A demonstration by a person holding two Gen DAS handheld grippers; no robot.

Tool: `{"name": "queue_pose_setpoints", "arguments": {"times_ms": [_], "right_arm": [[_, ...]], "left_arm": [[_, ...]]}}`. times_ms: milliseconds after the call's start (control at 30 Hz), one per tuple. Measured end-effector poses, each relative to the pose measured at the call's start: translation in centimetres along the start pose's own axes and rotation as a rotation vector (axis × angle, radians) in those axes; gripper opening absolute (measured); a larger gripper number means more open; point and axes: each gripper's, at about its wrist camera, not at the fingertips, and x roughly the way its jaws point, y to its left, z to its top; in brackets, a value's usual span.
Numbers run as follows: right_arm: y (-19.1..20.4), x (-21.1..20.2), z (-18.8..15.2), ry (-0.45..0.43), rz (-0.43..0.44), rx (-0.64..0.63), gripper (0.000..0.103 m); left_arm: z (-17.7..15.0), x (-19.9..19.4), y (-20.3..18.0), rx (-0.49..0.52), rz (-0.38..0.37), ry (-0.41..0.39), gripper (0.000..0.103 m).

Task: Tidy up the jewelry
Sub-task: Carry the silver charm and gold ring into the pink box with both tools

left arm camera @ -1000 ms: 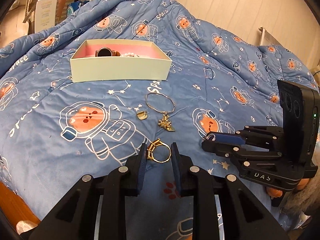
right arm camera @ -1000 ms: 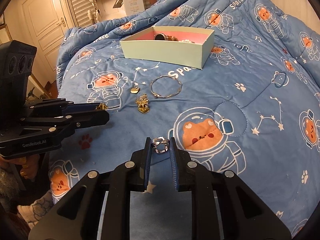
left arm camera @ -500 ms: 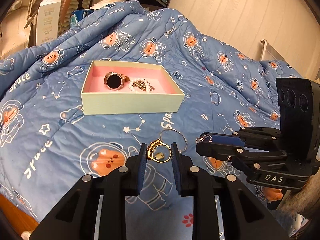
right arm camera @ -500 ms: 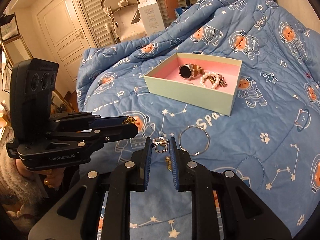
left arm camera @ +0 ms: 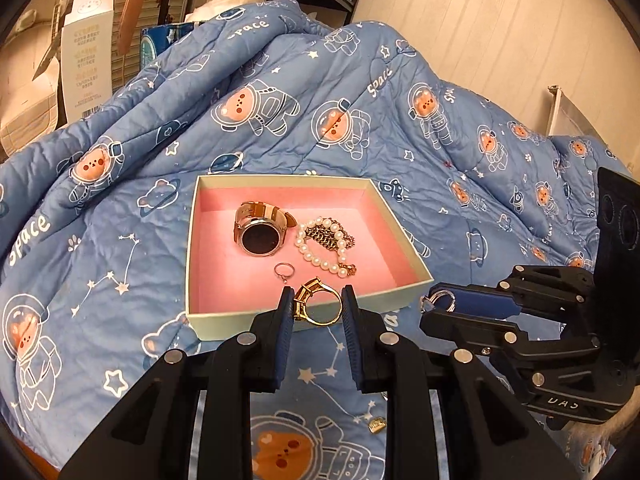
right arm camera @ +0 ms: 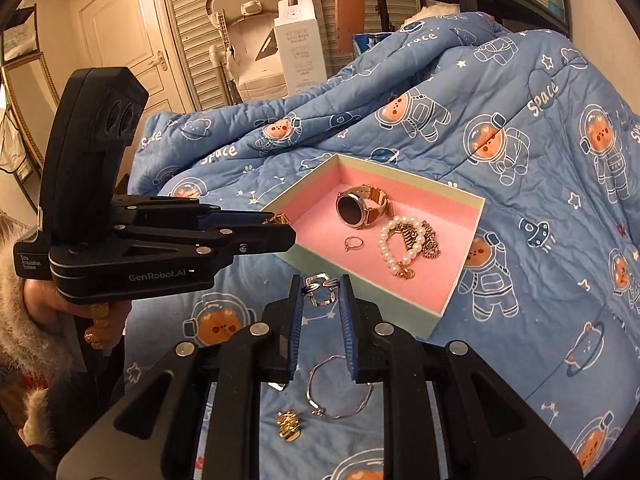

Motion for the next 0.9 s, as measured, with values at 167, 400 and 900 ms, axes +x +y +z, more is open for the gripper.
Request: {"name": "queue_pose_setpoints", "arguments": {"times_ms": [167,400,900], "right_arm": [[-1.8,2.5,2.0,0.040,-0.029,0.006,0.019],[-3.4,6.6,3.8,0.121,-0.083,-0.033,0.019],[-5.1,12.3,4.9,0.285,-0.092,-0.047,0.019]], "left_arm": [[1.6,2.4,1.1,-0.004,0.025,0.069,0.023],[3.1,5.4,2.6,-0.036,0.049,0.160,0.023],[4.1,9.2,3.2,0.015,0.133,0.292,0.023]]}}
